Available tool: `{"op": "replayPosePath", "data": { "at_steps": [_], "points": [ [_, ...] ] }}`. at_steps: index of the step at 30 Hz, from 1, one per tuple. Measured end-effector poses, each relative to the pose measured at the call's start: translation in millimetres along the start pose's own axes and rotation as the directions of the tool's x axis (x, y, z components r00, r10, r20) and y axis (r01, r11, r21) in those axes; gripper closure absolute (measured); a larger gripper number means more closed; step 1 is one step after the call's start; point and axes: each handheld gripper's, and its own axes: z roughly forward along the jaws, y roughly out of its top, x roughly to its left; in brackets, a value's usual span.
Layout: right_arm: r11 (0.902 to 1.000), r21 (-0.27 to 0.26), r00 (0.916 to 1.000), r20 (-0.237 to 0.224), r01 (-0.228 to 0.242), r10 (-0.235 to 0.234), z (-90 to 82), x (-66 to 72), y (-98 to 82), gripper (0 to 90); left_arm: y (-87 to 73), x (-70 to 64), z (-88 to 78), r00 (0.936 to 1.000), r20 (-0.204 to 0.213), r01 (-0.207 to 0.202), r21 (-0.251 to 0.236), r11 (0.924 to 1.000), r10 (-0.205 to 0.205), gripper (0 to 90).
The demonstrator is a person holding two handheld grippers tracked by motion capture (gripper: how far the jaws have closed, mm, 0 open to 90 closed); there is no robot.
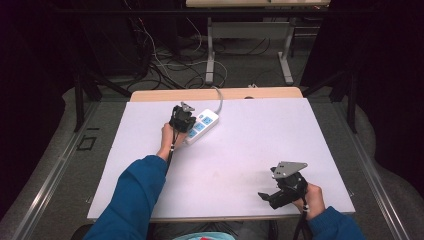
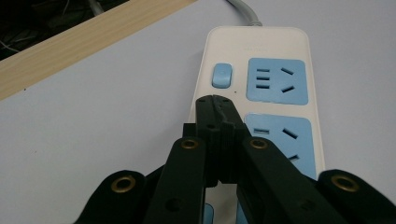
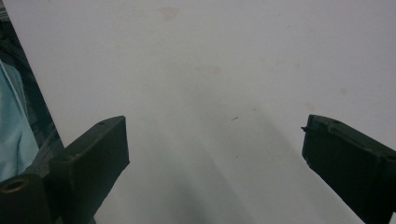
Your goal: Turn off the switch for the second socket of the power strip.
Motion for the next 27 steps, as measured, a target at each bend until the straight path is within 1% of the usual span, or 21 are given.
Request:
{"op": "replayPosePath", "data": {
  "at_steps": [8,13,16,20,21,23,27],
  "points": [
    [1.0000,-0.002,1.0000,0.001,0.001,-0.001,-0.2,0.1,-0.1,6.9,0.1,0.3,0.0,1.0000,0.003,-0.005,0.000,1.0000,0.005,90.0],
    [1.0000,0.000,1.0000,0.000,0.000,0.000,-0.1,0.0,0.0,6.9,-0.2,0.7,0.0,1.0000,0.003,0.000,-0.001,1.0000,0.000,90.0],
    [1.0000,-0.001,1.0000,0.000,0.002,-0.002,-0.1,-0.3,-0.1,6.9,0.3,0.9,0.1,1.0000,0.004,-0.008,-0.002,1.0000,0.008,90.0],
    [1.0000,0.000,1.0000,-0.001,0.000,0.000,-0.1,0.0,-0.1,6.9,1.2,1.0,-0.5,0.9999,0.008,-0.012,0.013,0.9998,0.012,90.0],
    [1.0000,0.000,1.0000,-0.001,0.000,0.000,-0.1,0.0,-0.1,6.9,1.5,0.8,0.2,0.9998,0.008,-0.016,0.007,0.9999,0.016,90.0],
    [1.0000,0.000,1.0000,0.000,0.001,-0.001,-0.1,0.0,0.0,6.9,2.6,0.4,0.2,0.9997,0.004,-0.025,0.015,0.9996,0.025,90.0],
    [1.0000,-0.001,1.0000,-0.001,0.002,-0.002,0.0,-0.3,-0.1,6.9,3.4,1.0,-0.2,0.9998,0.010,-0.020,0.023,0.9995,0.020,90.0]
  ]
}}
